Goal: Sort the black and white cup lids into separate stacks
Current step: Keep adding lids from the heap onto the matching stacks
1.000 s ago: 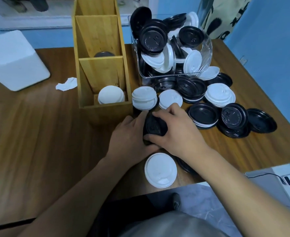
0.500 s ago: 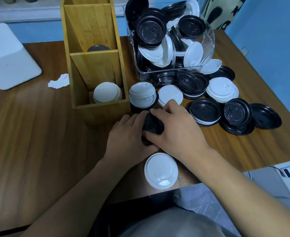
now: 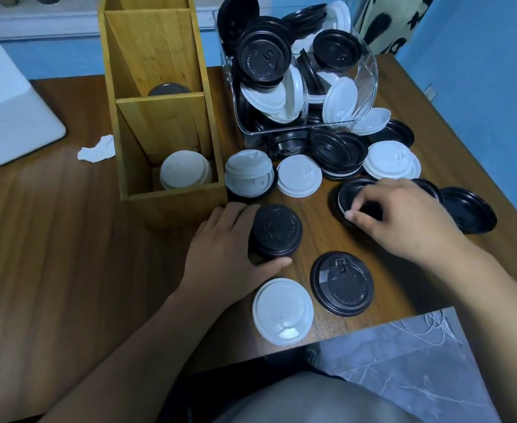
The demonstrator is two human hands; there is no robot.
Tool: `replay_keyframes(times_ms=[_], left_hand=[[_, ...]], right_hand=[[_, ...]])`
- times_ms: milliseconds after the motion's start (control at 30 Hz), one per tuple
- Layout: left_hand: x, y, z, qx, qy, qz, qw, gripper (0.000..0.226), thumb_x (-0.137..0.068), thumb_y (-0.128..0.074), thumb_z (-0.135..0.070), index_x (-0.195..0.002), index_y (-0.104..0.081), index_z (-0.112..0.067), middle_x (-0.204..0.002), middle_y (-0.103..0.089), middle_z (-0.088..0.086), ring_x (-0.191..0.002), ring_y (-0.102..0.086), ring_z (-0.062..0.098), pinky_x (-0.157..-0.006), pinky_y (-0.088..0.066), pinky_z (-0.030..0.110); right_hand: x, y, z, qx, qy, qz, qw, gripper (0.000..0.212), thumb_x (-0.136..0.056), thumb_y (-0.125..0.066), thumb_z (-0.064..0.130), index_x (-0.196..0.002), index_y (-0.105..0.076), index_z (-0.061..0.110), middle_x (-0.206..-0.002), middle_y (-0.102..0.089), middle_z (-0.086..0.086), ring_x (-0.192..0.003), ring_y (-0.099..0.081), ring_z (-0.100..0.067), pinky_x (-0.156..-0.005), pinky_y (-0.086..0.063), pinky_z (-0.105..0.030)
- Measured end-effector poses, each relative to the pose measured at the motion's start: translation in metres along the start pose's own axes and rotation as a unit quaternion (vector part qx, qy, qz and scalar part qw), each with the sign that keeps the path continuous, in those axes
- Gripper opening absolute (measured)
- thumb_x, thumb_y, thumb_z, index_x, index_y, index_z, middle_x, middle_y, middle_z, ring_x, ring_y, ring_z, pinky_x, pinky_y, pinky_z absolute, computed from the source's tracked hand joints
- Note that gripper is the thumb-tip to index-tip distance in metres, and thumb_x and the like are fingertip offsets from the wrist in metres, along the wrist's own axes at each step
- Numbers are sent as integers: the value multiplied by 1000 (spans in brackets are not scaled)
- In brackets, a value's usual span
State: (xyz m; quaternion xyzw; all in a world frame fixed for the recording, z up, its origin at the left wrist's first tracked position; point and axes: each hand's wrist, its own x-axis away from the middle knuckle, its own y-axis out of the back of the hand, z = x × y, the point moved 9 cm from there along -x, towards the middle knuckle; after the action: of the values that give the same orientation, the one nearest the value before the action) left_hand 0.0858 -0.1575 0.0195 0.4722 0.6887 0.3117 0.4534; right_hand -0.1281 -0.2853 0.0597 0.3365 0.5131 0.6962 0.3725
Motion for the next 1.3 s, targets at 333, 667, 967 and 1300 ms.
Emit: replay_keyframes(times_ms=[333,667,967,1300], left_hand=[[0,-1,1,-2,-1,4,1000,90,-70,-66,-79,-135,-55,-18,-125,-58,-2,-110,-56,19,-88,-55,39],[0,-2,1,-13,6,21,1000,92,-71,-62,-81,-137,-54,-19,-125,-59,-2,-109,-55,19,-87,-54,39],[0,-3,4,-14,15,40,999,94,-72,-66,-80,-140,-51,-18,-129,-59,-1,-113,-54,19,-92,-51,37],[4,-2,2,-2,34,60,998,106,-72,-68,-78,-151,-40,-12,-134,-58,7,-118,-51,25,-102,-44,39]], right_hand=[[11,25,-9,-150,-33,-134,979,18,-99,-60,32,-83,-59,24,-72,-62,6,-66,-56,-9,-60,-43,-30],[51,-25,-16,-704,-236,-42,668,19,-104,-51,24,-105,-67,14,-81,-72,3,-66,-64,-9,-58,-55,-23],[123,-47,-83,-615,-332,-102,708,21,-106,-50,19,-95,-66,11,-92,-72,-11,-82,-66,-25,-62,-62,-26],[113,0,-63,-52,-68,-141,986,39,-95,-61,49,-119,-63,18,-107,-61,-1,-99,-56,-25,-79,-42,-35]])
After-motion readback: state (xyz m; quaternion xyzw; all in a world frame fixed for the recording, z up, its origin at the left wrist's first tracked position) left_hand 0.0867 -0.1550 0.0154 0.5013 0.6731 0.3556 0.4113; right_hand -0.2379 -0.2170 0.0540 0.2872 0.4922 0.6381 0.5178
